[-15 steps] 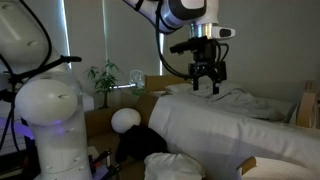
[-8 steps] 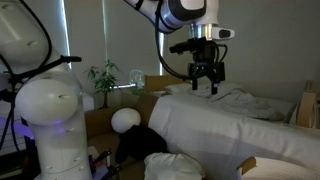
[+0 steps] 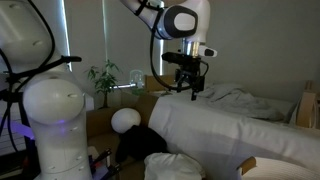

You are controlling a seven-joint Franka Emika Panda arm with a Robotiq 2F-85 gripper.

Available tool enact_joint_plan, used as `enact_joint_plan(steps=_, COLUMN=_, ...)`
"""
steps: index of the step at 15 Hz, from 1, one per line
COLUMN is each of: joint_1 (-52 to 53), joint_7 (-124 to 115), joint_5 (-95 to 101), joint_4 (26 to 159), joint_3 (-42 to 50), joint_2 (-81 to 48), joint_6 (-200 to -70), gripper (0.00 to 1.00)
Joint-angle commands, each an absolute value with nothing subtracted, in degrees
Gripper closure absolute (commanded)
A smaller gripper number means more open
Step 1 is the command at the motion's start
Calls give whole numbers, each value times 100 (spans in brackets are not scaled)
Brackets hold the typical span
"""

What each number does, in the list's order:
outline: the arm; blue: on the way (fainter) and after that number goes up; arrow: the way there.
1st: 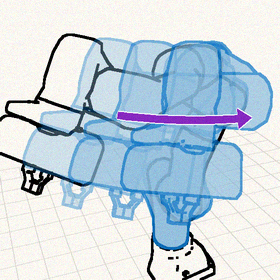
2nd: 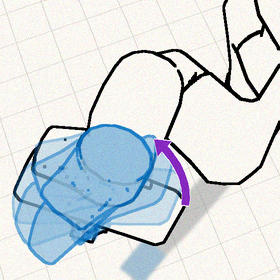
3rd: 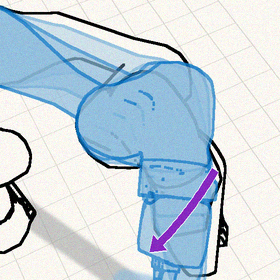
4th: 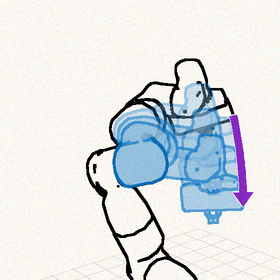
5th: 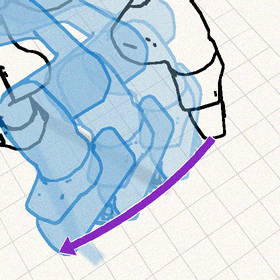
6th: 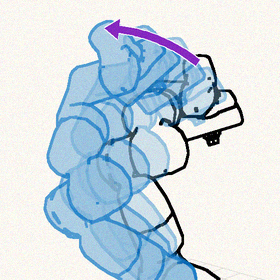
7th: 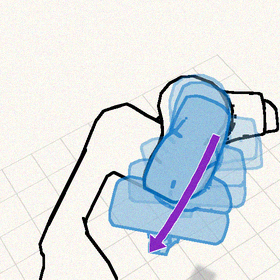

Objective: Pick up the cloth from the couch and put it in the laundry basket.

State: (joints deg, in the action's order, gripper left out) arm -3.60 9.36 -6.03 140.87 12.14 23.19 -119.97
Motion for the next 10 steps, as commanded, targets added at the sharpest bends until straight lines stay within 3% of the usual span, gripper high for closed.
enact_joint_plan(steps=1, joint_1=-177, joint_7=970, joint_5=-943, joint_4=14441, joint_3=925, joint_2=2298, joint_6=-12463, gripper=0)
enact_joint_plan(steps=10, joint_1=279, joint_7=-117, joint_5=-1136, joint_4=15421, joint_3=78, joint_2=1475, joint_6=-15192, gripper=0)
